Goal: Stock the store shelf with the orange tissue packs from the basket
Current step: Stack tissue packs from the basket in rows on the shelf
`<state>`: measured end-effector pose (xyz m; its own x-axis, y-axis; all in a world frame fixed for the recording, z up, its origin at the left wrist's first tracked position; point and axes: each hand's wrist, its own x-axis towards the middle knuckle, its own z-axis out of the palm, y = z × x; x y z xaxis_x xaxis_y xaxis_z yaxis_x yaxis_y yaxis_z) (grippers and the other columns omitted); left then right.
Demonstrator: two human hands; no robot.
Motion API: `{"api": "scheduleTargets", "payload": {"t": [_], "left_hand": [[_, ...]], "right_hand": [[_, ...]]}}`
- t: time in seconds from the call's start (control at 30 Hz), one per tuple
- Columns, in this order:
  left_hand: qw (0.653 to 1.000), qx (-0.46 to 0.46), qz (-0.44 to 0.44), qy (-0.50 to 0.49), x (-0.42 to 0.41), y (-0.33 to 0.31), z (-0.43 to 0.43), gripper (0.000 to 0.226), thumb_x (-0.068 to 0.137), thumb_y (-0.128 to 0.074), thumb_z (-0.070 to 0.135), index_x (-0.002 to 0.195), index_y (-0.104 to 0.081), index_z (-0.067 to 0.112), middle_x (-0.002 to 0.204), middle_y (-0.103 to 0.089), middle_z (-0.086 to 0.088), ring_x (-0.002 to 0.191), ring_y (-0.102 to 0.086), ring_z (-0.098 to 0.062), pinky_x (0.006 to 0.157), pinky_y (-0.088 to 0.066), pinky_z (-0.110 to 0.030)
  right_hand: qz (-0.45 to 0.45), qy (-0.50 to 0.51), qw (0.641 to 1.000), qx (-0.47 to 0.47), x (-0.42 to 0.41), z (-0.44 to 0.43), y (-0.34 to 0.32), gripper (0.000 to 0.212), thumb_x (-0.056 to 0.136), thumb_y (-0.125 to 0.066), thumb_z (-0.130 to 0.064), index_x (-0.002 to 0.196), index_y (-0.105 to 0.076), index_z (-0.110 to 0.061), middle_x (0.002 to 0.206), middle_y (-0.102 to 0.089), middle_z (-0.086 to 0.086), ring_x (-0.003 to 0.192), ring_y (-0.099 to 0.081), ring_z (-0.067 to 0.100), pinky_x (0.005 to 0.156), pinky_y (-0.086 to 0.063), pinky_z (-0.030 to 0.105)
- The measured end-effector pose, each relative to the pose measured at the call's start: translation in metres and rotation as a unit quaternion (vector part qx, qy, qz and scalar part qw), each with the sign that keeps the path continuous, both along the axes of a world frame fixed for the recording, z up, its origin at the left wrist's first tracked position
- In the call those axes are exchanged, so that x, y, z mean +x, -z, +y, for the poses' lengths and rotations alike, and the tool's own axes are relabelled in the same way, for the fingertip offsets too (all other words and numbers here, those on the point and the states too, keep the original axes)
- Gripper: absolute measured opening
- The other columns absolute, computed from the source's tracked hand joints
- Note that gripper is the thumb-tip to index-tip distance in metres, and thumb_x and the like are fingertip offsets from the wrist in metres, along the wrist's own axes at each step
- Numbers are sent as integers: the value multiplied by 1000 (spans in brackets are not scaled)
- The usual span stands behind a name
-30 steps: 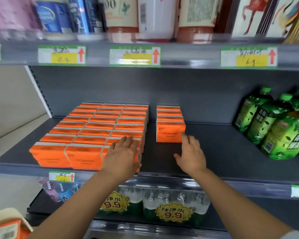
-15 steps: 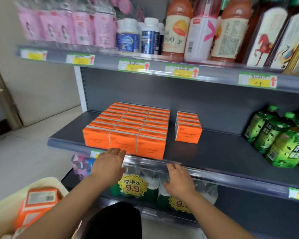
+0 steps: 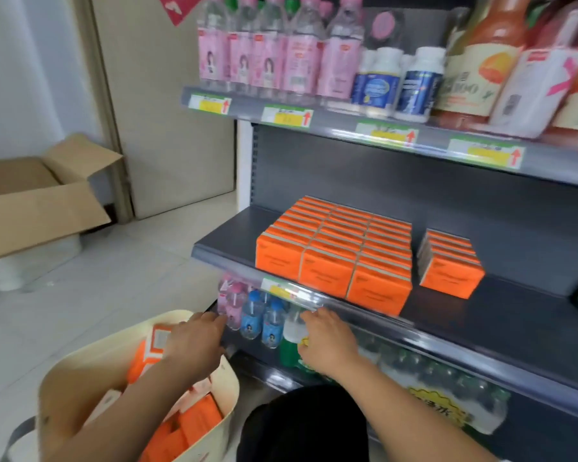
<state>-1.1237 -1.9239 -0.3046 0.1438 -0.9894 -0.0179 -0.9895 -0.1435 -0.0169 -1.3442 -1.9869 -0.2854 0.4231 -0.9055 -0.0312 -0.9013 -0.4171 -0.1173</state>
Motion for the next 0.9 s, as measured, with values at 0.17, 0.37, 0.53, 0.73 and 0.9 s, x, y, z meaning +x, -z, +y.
{"api": "scheduleTargets", "payload": {"t": [0.17,0.37,0.53,0.73,0.9], "left_hand": [[998,47,4,-44,45,40,13,50,89,-55,36,135,-41,24,136,-48,1,127,-43,-20,97,-43,-34],[989,116,12,-93,78,93,29,50,90,-53,37,136,-40,24,135,-47,2,128,-43,-19,93,-46,-35],[977,166,43,-131,99,148,36,34,90,-47,34,123,-47,28,126,-51,3,121,-48,-18,90,-48,-34],[965,158,112,-175,121,189,23,45,85,-53,36,128,-41,29,129,-49,3,121,-48,-18,88,-48,-35],[914,64,260,-304,148,202,-18,81,82,-66,39,149,-21,30,144,-34,-14,124,-46,-33,100,-43,-44]], "right_hand": [[12,-50,998,23,51,-1,18,57,88,-61,-32,139,-40,-17,138,-43,9,130,-39,29,103,-40,40],[30,-90,994,45,93,-4,49,52,89,-60,-33,135,-42,-17,134,-43,9,127,-40,29,100,-41,41],[31,-111,991,72,118,-13,75,50,89,-59,-30,134,-42,-17,132,-44,9,124,-42,29,96,-42,40],[30,-129,986,103,138,-26,97,47,89,-60,-27,131,-42,-17,128,-46,9,121,-43,29,95,-42,40],[30,-130,980,148,148,-34,114,48,89,-61,-30,131,-42,-19,127,-46,7,119,-42,27,94,-43,39]]}}
